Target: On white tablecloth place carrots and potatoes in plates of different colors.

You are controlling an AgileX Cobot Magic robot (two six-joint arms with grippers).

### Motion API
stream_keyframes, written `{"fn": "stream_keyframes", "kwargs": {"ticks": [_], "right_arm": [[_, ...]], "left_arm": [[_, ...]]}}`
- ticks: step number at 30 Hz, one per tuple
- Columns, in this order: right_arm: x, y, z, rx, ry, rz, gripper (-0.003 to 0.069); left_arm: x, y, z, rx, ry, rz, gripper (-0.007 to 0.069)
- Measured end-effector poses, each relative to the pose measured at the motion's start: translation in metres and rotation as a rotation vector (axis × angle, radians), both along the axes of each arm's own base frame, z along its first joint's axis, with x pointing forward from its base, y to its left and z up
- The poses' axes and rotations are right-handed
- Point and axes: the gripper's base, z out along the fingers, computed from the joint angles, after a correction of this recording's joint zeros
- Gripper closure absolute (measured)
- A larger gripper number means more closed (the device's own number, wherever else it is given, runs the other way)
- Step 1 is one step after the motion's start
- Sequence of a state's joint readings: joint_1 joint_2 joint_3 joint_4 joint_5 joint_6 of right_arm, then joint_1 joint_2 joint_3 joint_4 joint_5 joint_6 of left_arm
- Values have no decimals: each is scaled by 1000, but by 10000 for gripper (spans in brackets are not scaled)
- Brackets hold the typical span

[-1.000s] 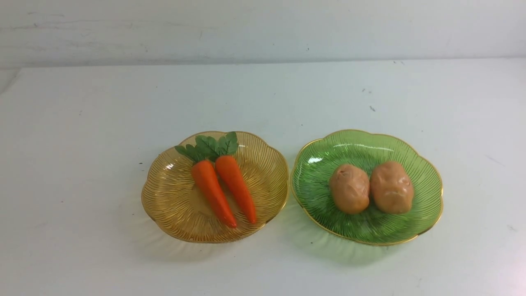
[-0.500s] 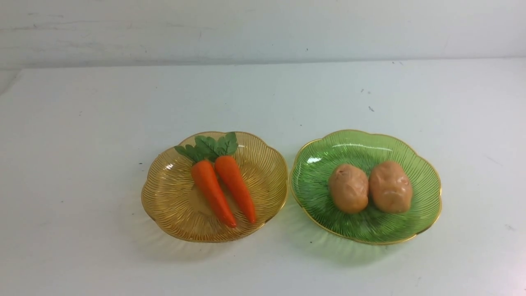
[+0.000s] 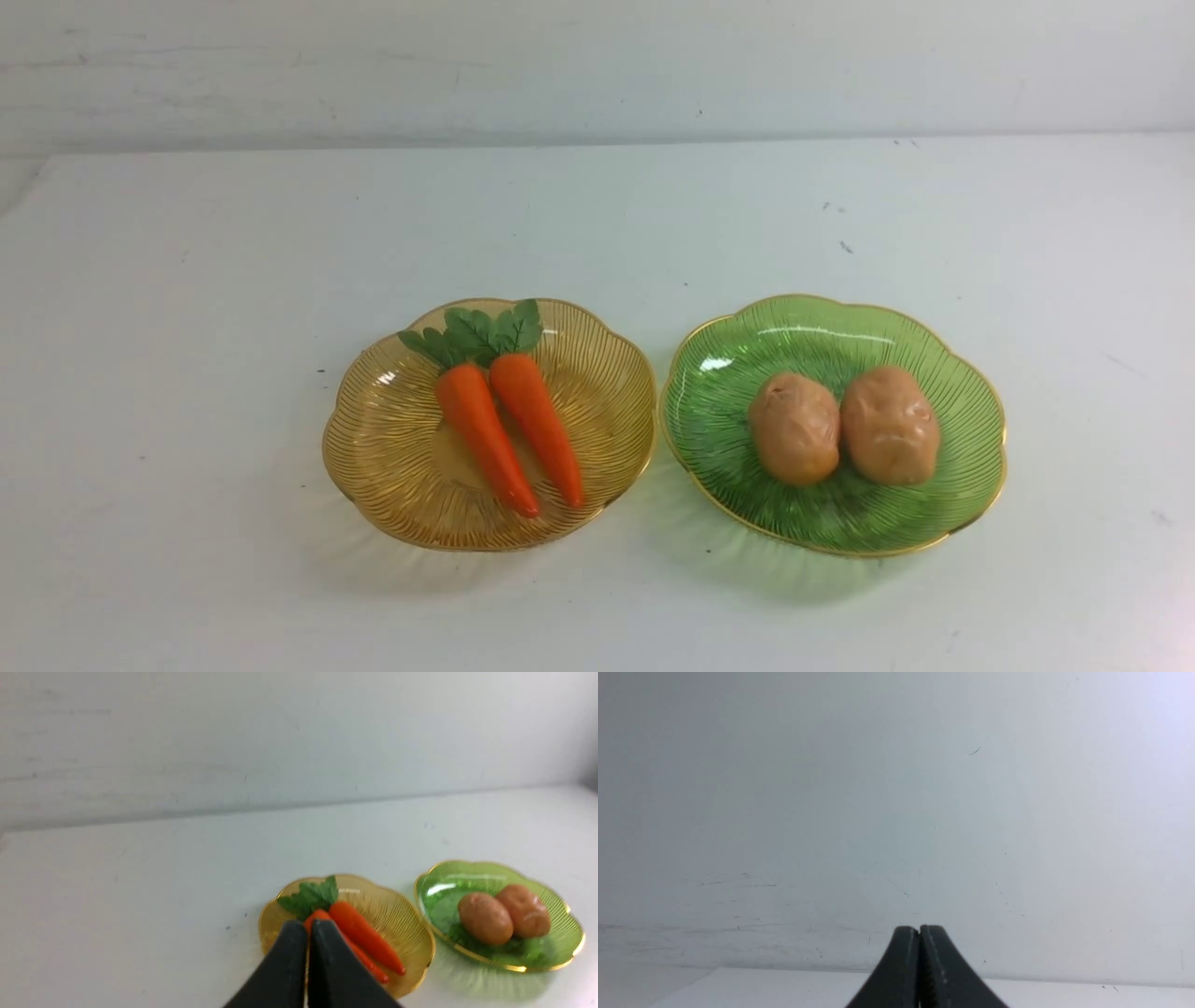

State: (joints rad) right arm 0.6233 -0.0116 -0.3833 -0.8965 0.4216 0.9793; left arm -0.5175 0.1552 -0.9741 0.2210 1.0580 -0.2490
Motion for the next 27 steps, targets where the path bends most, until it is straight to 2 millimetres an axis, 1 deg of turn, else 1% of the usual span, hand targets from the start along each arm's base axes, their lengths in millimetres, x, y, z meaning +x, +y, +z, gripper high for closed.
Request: {"fn": "stream_keyframes", "kwargs": {"ticks": [4, 7, 14, 17, 23, 27], "right_arm": [[0, 0, 0, 0, -1, 1, 673], [0, 0, 0, 0, -1, 1, 673], [0, 0, 0, 0, -2, 2, 673], [0, 0, 0, 0, -2, 2, 673], [0, 0, 0, 0, -2, 2, 673], [0, 0, 0, 1, -1, 2, 673]], "left_arm": [[2, -5, -10, -45, -71, -35, 627], [9, -11, -19, -54, -68, -56, 627], [20, -18, -35, -35, -16, -66, 627], [22, -20, -39, -36, 2, -68, 627], [22, -21, -39, -53, 7, -78, 627], [26, -24, -44, -51, 3, -82, 627]]}}
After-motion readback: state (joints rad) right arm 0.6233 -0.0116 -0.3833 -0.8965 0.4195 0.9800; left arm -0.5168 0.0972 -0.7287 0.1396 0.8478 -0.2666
